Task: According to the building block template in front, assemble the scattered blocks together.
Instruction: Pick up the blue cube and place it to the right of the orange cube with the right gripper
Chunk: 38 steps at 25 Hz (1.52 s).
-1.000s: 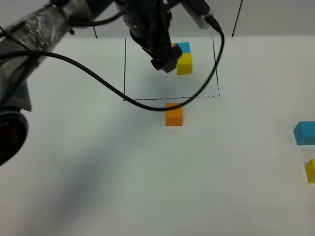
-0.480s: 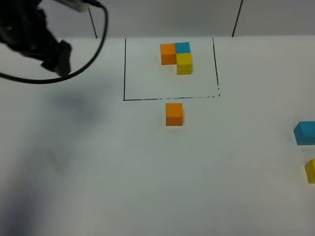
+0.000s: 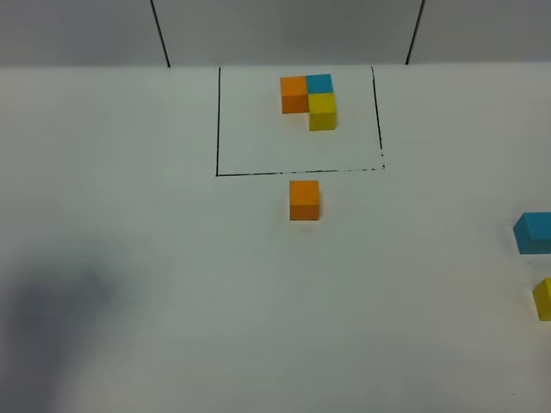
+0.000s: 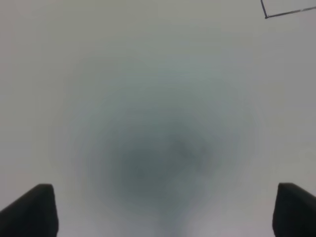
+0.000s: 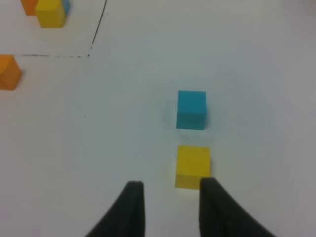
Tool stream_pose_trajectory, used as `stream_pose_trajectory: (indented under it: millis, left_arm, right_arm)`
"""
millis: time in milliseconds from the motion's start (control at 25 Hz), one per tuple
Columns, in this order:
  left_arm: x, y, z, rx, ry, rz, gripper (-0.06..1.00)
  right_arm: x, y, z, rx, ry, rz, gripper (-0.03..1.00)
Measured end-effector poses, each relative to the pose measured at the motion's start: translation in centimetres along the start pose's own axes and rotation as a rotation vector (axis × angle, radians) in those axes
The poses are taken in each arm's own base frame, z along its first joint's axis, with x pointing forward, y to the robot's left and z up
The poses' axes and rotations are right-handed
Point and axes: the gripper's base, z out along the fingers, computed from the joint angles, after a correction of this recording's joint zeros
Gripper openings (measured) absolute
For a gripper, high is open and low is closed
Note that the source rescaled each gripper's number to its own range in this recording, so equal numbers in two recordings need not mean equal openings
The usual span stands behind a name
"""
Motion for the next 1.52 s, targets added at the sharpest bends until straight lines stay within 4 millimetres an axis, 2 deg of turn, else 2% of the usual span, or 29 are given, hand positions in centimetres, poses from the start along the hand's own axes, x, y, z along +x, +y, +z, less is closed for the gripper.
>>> stream_pose_trajectory:
  millis: [120,240,440,640,1080,1520]
  left_arm:
    - [3.6,0.1,-2.1,-0.014,-0.085,-0.015,0.90]
    - [7.2,0.0,-3.2,-0.011,-0.156,-0.025,0.89]
    - [11.9,-0.8,-2.7,0.054,-0.198,-0.054,0.88]
    - [15.0,-1.4,-1.9,0.100,-0.219,-0.056,0.87]
    - [17.7,-2.3,-3.3,0.183,-0.382,0.068,0.84]
    - [17.8,-2.4,-2.9,0.132,-0.361,0.014,0.77]
  right_arm:
    - [0.0,0.0,0.0,0.000,0.000,-0.001,0.00]
    - [0.0,0.0,0.0,0.000,0.000,0.000,0.00]
    - [0.0,0.0,0.0,0.000,0.000,0.000,0.00]
    - [0.0,0.0,0.0,0.000,0.000,0.000,0.00]
    - [0.0,0.0,0.0,0.000,0.000,0.000,0.00]
    - [0.0,0.0,0.0,0.000,0.000,0.000,0.00]
